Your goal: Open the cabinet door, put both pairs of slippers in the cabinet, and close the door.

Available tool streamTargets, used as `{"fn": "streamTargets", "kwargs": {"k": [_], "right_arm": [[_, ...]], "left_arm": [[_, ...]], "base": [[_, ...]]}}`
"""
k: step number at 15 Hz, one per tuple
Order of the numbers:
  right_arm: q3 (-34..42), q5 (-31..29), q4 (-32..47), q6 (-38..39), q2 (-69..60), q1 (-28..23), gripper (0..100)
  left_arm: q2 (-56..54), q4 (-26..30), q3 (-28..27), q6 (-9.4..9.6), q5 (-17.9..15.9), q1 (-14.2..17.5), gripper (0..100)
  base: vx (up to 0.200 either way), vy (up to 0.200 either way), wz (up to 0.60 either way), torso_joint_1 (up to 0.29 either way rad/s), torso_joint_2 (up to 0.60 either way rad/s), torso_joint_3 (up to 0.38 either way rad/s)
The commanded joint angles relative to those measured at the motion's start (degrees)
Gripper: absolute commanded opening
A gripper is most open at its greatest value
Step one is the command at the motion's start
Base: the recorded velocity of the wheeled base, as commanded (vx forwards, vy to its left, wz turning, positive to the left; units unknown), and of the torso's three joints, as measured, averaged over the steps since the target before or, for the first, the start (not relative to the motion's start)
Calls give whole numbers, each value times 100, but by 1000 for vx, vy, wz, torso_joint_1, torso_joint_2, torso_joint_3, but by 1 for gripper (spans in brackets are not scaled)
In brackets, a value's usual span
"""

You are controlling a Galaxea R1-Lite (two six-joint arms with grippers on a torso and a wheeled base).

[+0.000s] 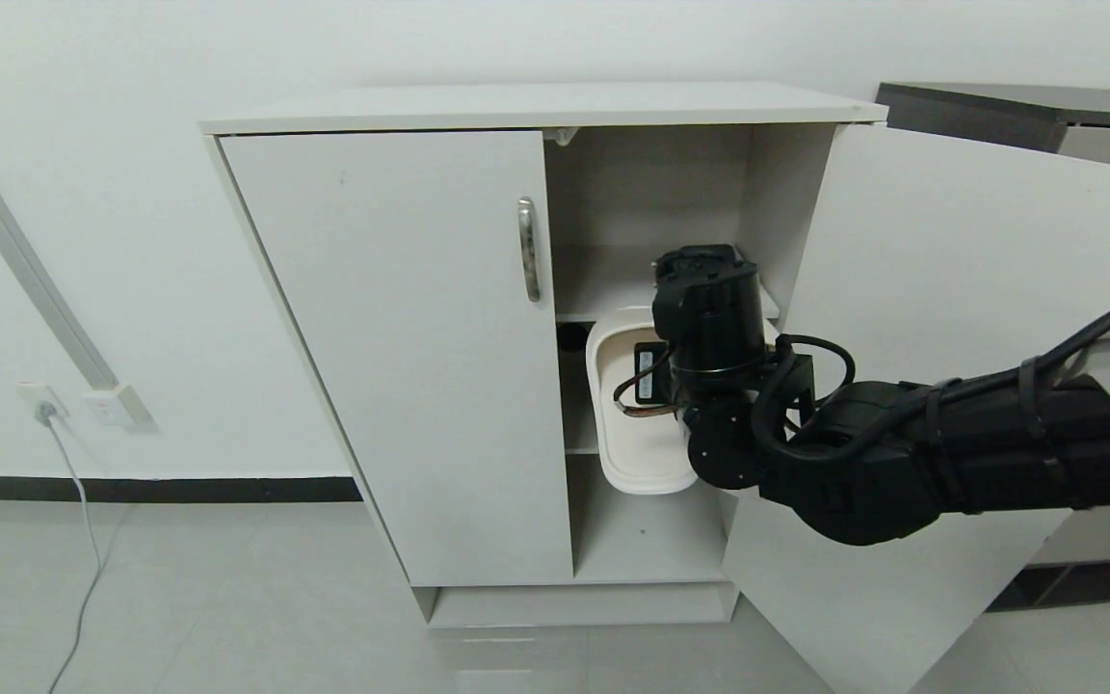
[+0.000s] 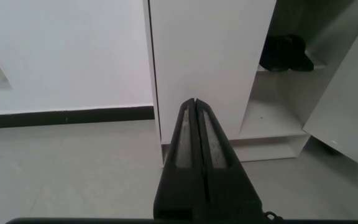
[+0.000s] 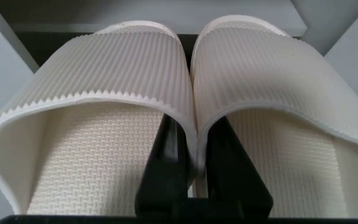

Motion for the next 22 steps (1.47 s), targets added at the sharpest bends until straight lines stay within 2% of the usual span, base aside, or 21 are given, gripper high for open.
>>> {"fn": "streamTargets", "kwargs": {"k": [1,13,15,18,22], "right_arm": [[2,0,-2,-3,-73,0,0],[2,0,7,-100,-64,-8,0],[-7,97,25,-135,-38,-61,0],[-200,615,69,-293,50,-246,0],[-956,782,719,-170,410,-509,0]], "left_arm": [[5,0,0,10,-2,1,0],[5,0,0,2,-2,1,0],[5,0,0,2,-2,1,0],[5,0,0,2,-2,1,0],[5,0,0,2,-2,1,0]], "base": [[0,0,0,0,0,0],[200,0,0,2,2,2],[0,0,0,0,0,0],[0,0,0,0,0,0],[0,0,0,0,0,0]]}}
